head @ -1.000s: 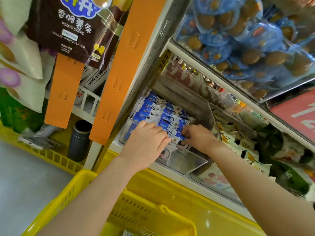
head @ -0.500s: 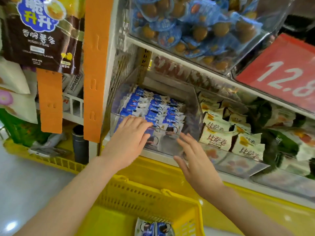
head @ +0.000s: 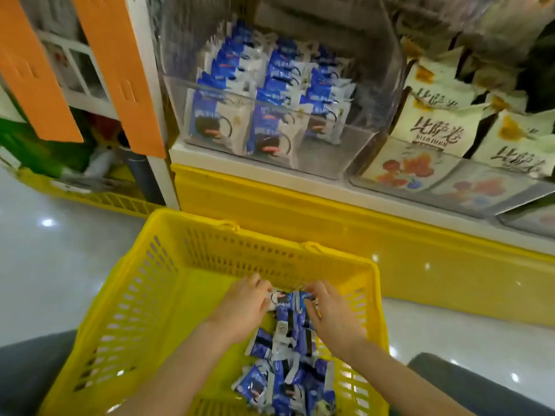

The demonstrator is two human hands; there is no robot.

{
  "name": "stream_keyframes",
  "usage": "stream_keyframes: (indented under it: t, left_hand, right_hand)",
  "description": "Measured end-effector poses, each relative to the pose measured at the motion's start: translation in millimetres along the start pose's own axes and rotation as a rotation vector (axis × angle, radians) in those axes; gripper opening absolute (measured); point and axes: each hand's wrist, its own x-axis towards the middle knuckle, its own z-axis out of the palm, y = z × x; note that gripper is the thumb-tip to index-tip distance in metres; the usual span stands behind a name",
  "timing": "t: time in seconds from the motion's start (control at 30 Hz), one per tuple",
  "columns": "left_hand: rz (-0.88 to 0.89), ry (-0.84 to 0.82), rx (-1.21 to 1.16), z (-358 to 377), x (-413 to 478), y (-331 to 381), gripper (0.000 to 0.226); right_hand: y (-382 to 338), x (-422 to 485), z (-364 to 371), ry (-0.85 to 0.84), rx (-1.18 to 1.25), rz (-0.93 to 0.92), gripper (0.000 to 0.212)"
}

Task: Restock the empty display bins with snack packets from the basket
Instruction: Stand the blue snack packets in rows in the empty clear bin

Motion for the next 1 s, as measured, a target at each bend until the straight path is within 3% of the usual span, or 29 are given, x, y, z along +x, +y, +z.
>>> stream_keyframes:
  t: [0.17,0.37,0.43,0.53,0.63,0.8,0.9,1.0]
  left_hand:
    - [-0.169,-0.36,-0.105,78,2,-33,0.034]
    - [-0.325,-0.596,-0.305,139,-12,-48,0.036]
    - [-0.354,-0.584,-0.381,146,-14,-50,0.043]
    - [-0.387,-0.603,-0.487,153,-16,-54,0.03]
    - [-0.377,-0.668,-0.447,153,-17,-56,0.03]
    - [-0.415,-0.629,-0.483,145,-15,-61,0.033]
    - [-0.483,-0.509,-0.563,126,-11,-70,0.046]
    - [-0.596,-0.311,-0.765,104,-8,-75,0.042]
  right_hand:
    - [27,2,67,-0.421,0.072,0.207,0.054]
    - [50,-15,106,-0.587,-0.143,0.251,0.057]
    - [53,-15,111,-0.583,-0.192,0.214,0.056]
    - [54,-11,114,-0.589,-0.13,0.174,0.048]
    - [54,-7,114,-0.607,-0.114,0.156,0.045]
    - [50,3,111,-0.557,-0.117,0.207,0.025]
    - [48,8,103,-0.53,-0.141,0.227,0.022]
    - [47,8,95,-0.401,-0.064,0.186,0.016]
